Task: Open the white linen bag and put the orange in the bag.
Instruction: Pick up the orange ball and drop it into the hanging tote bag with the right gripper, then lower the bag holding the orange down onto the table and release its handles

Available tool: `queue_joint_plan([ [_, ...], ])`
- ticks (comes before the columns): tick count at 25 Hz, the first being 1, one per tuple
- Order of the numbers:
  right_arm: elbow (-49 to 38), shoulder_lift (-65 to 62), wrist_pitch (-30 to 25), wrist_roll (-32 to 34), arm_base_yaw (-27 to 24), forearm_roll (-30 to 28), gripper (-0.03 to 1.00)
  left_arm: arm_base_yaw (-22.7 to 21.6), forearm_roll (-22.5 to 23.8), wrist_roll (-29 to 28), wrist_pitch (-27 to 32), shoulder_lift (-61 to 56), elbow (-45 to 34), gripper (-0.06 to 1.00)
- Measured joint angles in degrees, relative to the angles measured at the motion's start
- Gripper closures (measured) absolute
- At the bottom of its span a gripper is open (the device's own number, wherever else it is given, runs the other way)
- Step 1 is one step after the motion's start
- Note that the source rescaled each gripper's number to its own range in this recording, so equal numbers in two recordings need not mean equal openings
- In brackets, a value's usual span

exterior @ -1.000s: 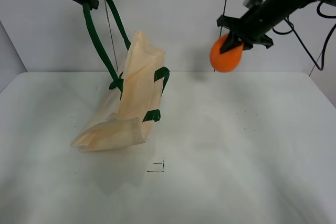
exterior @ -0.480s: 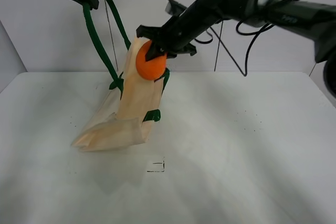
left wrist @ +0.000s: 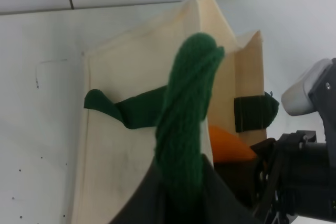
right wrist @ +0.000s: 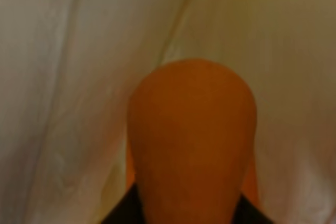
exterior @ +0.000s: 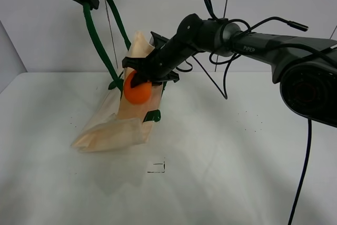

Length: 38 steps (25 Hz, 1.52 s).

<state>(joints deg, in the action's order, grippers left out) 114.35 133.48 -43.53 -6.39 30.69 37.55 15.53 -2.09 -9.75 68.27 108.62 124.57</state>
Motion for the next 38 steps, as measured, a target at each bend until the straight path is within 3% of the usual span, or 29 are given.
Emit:
queue_joint_plan([
  [2, 0.0, 0.0, -0.2, -1.0, 0.0, -0.3, 0.24, 0.0, 0.0, 0.0, 0.0, 0.0, 0.0, 0.94],
  [5, 1.2, 0.0, -3.3, -1.2, 0.0, -3.7, 0.03, 0.0, 0.0, 0.0, 0.0, 0.0, 0.0, 0.94],
  [8, 5.6, 0.0, -10.8, 2.9, 0.0, -13.2, 0.0, 0.0, 0.0, 0.0, 0.0, 0.0, 0.0, 0.94],
  [12, 12.7, -0.1, -21.8, 8.6, -0.2, -31.9, 0.0, 0.0, -0.6, 0.0, 0.0, 0.0, 0.0, 0.94],
  [14, 14.0, -0.2, -24.4, 10.0, -1.0, -37.5, 0.0, 0.0, -1.0, 0.0, 0.0, 0.0, 0.0, 0.94],
  [20, 14.0, -0.2, -25.6, 10.8, -5.5, -38.8, 0.0, 0.0, -1.1, 0.0, 0.0, 0.0, 0.0, 0.94],
  [32, 14.0, -0.2, -25.8, 9.1, -25.4, -39.9, 0.0, 0.0, -1.2, 0.0, 0.0, 0.0, 0.0, 0.94],
  [38, 14.0, -0.2, -25.8, 8.8, -27.1, -39.2, 0.0, 0.0, -1.2, 0.0, 0.0, 0.0, 0.0, 0.94],
])
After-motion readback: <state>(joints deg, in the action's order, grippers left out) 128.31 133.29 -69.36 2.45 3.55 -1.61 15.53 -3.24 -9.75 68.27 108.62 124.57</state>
